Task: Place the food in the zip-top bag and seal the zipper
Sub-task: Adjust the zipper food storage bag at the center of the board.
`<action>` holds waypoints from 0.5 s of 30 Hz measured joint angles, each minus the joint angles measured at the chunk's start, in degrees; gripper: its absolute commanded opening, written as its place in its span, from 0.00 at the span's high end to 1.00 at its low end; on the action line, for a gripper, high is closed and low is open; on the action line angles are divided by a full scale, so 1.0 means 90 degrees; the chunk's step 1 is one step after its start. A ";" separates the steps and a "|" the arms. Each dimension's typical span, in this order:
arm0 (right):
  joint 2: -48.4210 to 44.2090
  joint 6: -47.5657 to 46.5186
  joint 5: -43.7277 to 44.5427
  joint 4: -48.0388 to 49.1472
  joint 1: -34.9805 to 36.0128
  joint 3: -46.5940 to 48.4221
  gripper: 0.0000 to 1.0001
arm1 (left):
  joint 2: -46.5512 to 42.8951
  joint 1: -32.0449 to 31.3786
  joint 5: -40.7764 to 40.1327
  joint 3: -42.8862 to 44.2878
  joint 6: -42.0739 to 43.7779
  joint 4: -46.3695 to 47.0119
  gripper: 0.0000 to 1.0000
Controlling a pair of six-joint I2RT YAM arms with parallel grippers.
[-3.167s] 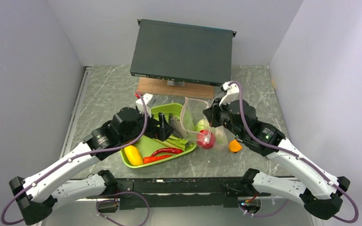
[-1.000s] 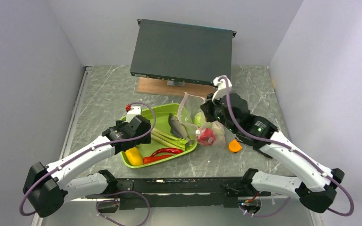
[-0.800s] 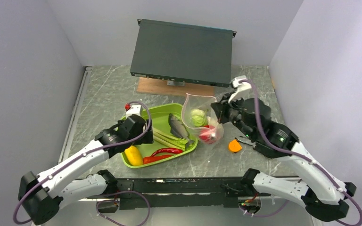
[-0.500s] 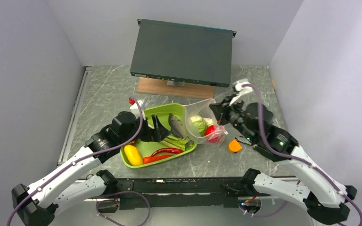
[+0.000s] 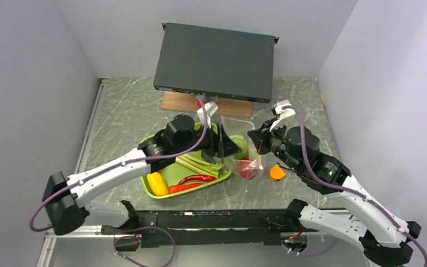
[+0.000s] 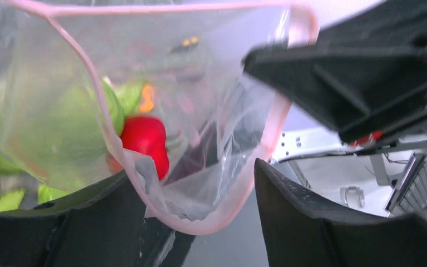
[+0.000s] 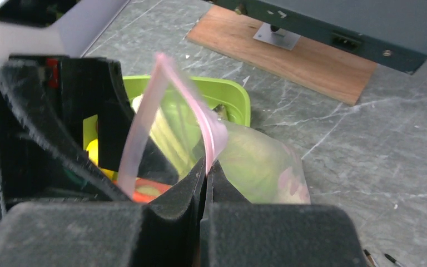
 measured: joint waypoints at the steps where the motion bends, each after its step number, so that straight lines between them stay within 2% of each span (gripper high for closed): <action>1: -0.0066 -0.0002 0.0063 -0.0058 0.0000 0.0019 1.00 | 0.0253 0.0000 -0.0012 0.0313 0.0032 -0.0002 0.43; 5: -0.0182 -0.0056 0.0306 -0.0311 0.0000 0.0192 1.00 | 0.0979 0.0005 0.0032 0.0986 0.0032 0.0260 0.67; 7: -0.0289 -0.0078 0.0423 -0.0440 0.0000 0.0287 1.00 | 0.1297 0.0007 0.0051 0.1229 0.0032 0.0277 0.73; 10: -0.0510 -0.0112 0.0512 -0.0505 0.0000 0.0308 1.00 | 0.1600 0.0007 0.0019 0.1564 0.0165 0.0087 0.71; 15: -0.0665 -0.0044 0.0313 -0.0010 0.0000 -0.0185 1.00 | 0.1360 0.0114 -0.0440 0.1496 0.0432 -0.0559 0.50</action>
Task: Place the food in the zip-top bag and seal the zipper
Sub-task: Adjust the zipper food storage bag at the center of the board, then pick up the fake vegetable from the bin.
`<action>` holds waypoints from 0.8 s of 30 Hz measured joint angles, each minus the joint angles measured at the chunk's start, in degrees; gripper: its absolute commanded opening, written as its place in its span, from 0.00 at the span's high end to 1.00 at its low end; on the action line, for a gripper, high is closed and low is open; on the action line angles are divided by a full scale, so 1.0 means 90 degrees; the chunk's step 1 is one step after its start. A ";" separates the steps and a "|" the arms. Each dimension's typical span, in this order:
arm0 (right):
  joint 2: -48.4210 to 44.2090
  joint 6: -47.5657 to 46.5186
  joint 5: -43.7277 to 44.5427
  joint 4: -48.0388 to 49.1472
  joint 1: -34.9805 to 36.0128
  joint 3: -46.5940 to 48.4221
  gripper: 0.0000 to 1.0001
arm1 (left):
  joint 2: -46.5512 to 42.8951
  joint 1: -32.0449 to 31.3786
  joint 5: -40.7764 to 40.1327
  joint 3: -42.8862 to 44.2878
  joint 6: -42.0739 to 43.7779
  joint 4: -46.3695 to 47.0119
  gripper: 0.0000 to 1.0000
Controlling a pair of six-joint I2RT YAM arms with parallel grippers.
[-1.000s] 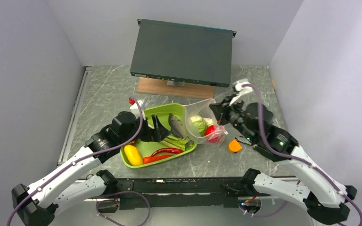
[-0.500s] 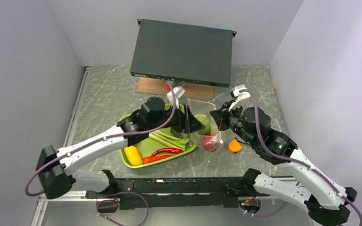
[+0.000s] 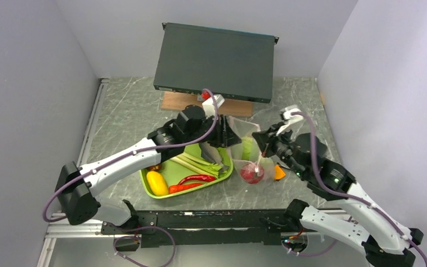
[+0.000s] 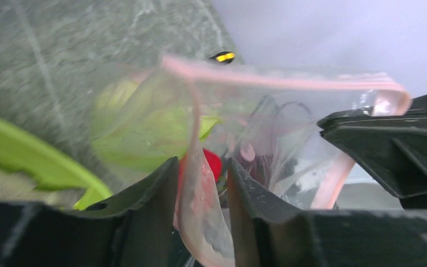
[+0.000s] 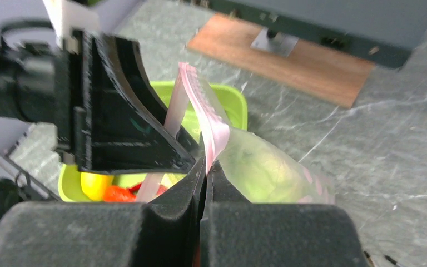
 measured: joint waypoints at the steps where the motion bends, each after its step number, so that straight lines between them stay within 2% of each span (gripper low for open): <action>1: 0.0087 0.0024 -0.0102 0.0104 0.0000 -0.0148 1.00 | -0.0134 0.0080 -0.0041 -0.0141 0.0034 -0.0112 0.38; 4: 0.0461 0.0068 -0.0408 0.0328 0.0000 -0.0527 1.00 | -0.0629 0.0345 -0.0180 -0.0682 0.0194 -0.0539 0.12; 7: 0.0916 0.0070 -0.0573 0.0442 0.0005 -0.0641 1.00 | -0.1367 0.0483 -0.0338 -0.1430 0.0299 -0.0913 0.01; 10: 0.0872 0.0070 -0.0580 0.0595 0.0007 -0.0648 1.00 | -0.2424 0.0461 -0.0510 -0.2055 0.0444 -0.1489 0.00; 15: 0.0736 0.0073 -0.0549 0.0806 0.0005 -0.0648 1.00 | -0.3597 0.0447 -0.1137 -0.1957 0.0792 -0.2497 0.00; 18: 0.0838 0.0073 -0.0532 0.0848 0.0007 -0.0648 1.00 | -0.3910 0.0447 -0.1596 -0.1770 0.0976 -0.2982 0.00; 24: 0.1042 0.0068 -0.0532 0.0845 0.0007 -0.0576 1.00 | -0.4124 0.0471 -0.3359 -0.1790 0.0814 -0.4357 0.00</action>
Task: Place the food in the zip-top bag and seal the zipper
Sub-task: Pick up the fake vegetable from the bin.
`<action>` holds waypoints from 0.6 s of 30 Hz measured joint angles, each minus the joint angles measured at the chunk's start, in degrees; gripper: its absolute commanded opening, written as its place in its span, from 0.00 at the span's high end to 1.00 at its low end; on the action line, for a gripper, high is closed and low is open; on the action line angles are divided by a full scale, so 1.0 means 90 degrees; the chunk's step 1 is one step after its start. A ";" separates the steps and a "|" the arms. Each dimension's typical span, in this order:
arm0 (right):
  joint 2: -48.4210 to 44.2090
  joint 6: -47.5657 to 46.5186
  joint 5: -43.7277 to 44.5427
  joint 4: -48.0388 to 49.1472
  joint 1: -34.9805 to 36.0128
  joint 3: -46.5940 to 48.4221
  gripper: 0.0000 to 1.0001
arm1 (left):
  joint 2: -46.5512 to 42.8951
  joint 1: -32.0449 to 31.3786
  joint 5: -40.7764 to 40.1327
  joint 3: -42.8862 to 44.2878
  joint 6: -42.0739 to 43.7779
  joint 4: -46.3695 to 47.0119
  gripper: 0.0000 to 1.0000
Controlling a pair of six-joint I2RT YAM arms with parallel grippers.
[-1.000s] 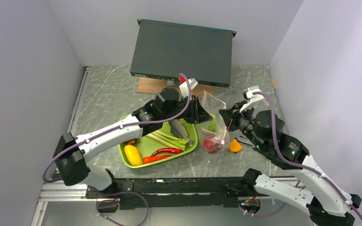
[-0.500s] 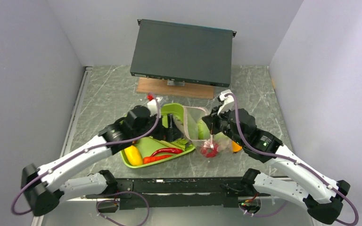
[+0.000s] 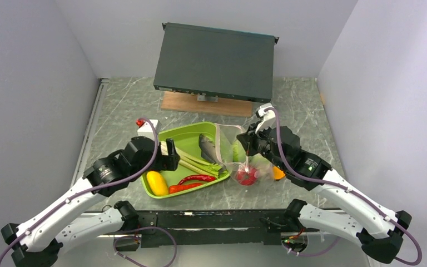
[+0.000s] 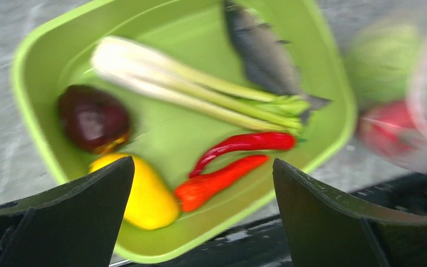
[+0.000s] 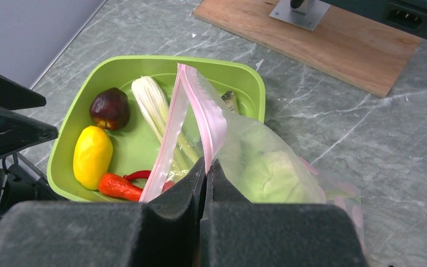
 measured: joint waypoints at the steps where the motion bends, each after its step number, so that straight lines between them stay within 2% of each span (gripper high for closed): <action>1: 0.0010 -0.0002 0.0000 -0.0002 0.0000 0.0012 1.00 | 0.0036 0.0015 -0.0250 -0.0049 -0.0032 -0.0163 0.00; 4: 0.0000 -0.0002 0.0000 -0.0002 0.0000 0.0017 1.00 | 0.0357 0.0083 -0.0935 -0.0153 -0.0092 -0.0556 0.00; 8: -0.0078 0.0000 0.0032 -0.0007 0.0000 0.0017 1.00 | 0.1054 0.0182 -0.1423 -0.0155 -0.0119 -0.0605 0.00; 18: -0.0131 -0.0070 0.0126 -0.0024 0.0000 0.0044 1.00 | 0.2591 0.0333 -0.1904 -0.0177 -0.0316 -0.0641 0.02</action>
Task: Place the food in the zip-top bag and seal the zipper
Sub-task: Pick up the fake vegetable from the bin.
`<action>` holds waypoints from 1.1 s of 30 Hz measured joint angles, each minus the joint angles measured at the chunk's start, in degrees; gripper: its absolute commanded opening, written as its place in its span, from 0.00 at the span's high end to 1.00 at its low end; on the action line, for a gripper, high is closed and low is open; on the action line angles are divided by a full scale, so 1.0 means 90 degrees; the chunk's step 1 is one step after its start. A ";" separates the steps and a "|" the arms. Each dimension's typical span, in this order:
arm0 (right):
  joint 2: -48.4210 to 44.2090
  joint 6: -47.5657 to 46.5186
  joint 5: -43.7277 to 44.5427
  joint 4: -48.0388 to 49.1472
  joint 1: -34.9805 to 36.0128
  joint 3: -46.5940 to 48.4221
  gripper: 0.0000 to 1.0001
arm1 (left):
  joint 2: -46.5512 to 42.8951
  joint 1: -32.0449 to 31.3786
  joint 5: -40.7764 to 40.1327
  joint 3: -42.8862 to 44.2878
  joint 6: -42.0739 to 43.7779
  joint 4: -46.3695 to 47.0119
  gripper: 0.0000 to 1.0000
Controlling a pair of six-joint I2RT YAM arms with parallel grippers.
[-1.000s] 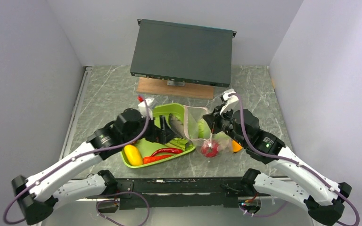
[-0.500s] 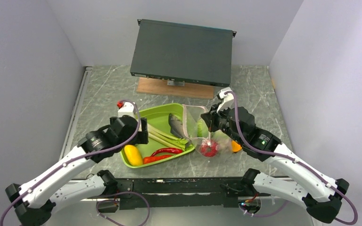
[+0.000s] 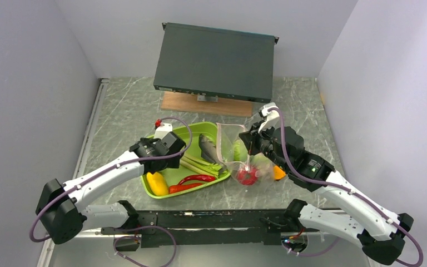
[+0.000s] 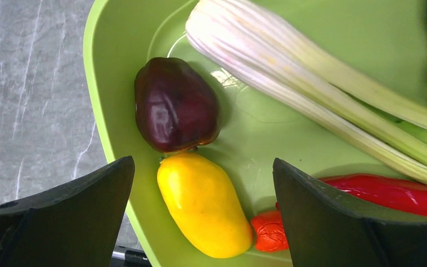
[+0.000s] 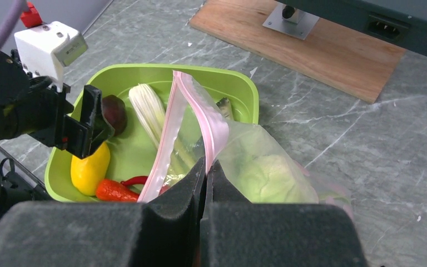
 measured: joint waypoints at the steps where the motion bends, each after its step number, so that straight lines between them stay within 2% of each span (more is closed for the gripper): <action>1: 0.0002 -0.0015 -0.0002 0.0002 -0.0002 0.0015 1.00 | 0.0041 0.0000 -0.0029 -0.0044 -0.0022 0.0010 0.03; 12: 0.0107 -0.0046 -0.0095 -0.0034 0.0000 0.0155 1.00 | -0.0250 0.0117 -0.0007 -0.0816 0.0005 0.0682 0.06; 21: 0.0095 0.0185 -0.0165 -0.0039 -0.0002 0.0155 1.00 | 0.0362 0.0270 -0.0435 -0.0753 0.0100 0.0852 0.09; 27: 0.0250 0.0182 -0.0151 -0.0121 -0.0002 0.0260 1.00 | 0.0738 0.0537 -0.0498 -0.0780 0.0100 0.1027 0.20; 33: 0.0255 0.0185 -0.0112 -0.0124 0.0000 0.0260 1.00 | 0.0869 0.0612 -0.0304 -0.0865 0.0124 0.1258 0.44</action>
